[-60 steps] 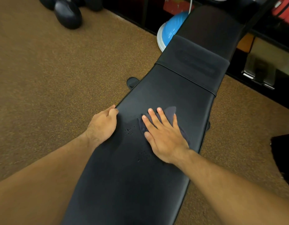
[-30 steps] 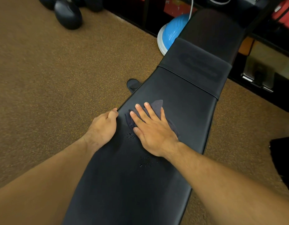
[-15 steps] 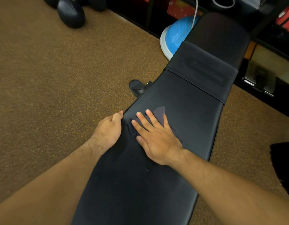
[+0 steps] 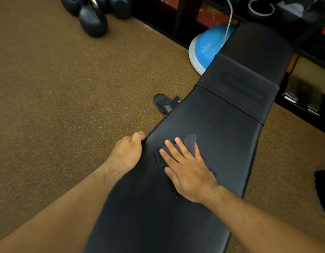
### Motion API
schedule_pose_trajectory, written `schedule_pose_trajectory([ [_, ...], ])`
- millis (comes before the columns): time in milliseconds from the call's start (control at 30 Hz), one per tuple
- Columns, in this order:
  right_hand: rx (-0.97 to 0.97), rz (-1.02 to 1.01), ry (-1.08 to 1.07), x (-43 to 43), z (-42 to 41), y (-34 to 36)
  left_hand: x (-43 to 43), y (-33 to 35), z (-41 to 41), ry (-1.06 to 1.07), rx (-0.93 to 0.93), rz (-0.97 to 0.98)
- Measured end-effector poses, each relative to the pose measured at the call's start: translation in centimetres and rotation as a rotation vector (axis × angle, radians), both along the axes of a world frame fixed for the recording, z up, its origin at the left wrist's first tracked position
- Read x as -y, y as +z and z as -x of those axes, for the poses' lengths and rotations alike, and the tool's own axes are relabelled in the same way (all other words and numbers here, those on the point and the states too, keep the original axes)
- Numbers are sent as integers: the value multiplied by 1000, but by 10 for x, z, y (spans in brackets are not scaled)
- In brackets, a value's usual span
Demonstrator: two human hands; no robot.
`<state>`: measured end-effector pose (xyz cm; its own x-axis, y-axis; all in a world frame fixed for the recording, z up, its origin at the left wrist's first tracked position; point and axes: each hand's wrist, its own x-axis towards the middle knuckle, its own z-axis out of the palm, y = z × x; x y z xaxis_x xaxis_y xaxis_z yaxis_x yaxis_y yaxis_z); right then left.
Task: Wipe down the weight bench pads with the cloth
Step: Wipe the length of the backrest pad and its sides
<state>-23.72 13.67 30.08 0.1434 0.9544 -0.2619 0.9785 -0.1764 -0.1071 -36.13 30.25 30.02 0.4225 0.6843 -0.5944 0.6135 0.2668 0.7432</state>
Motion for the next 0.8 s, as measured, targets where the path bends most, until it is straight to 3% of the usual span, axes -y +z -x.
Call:
schedule_pose_trajectory([
  [300,-53,-86,13,-86,6,2,-12,-4,22,239,43,-124],
  [533,-51,-197,50,-88,10,-8,-19,-2,35,233,63,-169],
  [667,-67,-160,100,-83,7,-11,-23,-4,37,265,75,-168],
  [800,56,-93,132,-117,8,-4,-30,-3,38,269,64,-169],
])
